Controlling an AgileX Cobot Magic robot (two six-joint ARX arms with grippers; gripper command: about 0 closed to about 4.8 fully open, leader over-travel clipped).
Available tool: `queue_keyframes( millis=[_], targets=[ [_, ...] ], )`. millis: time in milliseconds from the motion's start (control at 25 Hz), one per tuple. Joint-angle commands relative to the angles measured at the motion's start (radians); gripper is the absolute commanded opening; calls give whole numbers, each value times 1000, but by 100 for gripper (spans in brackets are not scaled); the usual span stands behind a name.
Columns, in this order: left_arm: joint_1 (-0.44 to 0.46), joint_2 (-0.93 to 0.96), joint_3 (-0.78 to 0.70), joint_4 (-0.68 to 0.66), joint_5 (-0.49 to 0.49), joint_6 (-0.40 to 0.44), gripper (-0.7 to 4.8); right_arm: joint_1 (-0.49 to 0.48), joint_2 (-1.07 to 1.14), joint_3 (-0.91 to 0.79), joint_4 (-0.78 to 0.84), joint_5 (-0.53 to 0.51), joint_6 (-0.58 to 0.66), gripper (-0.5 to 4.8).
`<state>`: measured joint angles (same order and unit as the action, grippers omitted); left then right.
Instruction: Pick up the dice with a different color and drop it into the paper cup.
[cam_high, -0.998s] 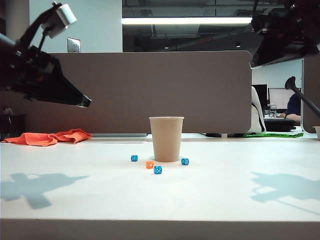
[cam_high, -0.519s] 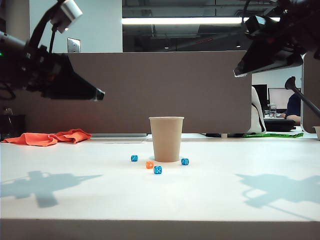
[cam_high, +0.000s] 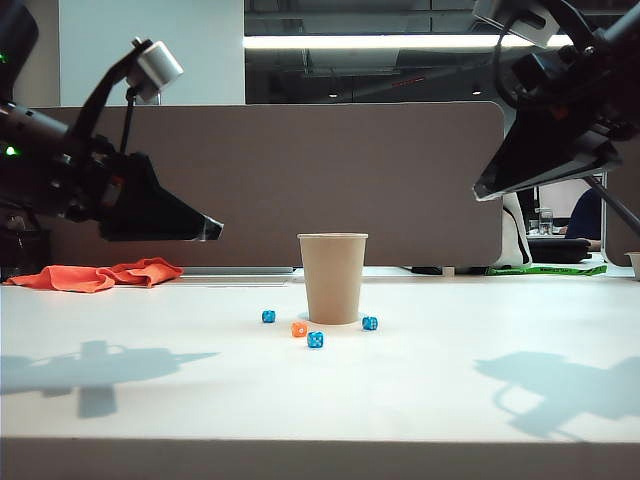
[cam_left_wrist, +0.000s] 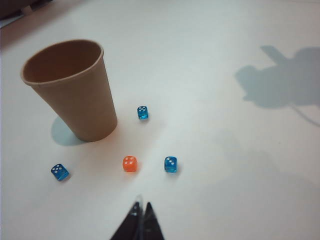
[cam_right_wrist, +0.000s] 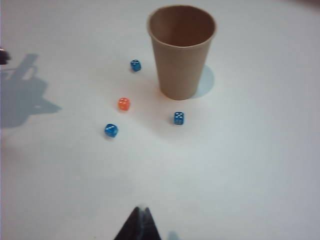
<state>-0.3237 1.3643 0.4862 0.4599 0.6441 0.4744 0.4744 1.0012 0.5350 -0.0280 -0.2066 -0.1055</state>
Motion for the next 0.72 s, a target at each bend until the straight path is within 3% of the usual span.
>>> queue_keyframes(
  millis=[40,200,319,639,679,719],
  targets=[
    [-2,34,24,19,8,6,-5,0,-3,6,9,-28,5,-1],
    [-2,92,55,36,-16,29,-2,0,-3,6,9,-39,5,-1],
    [-2,128,70,53,-39,54,29,0,-3,6,10,-39,5,-1],
    [-2,224,132,62,12,74,33,0,-3,6,10,-39,5,-1],
    [-2,230,136,62,15,76,47,0,-3,6,10,-39,5,-1],
    [-2,247,148,61,15,76,102,0,-3,6,9,-39,5,-1]
  ],
)
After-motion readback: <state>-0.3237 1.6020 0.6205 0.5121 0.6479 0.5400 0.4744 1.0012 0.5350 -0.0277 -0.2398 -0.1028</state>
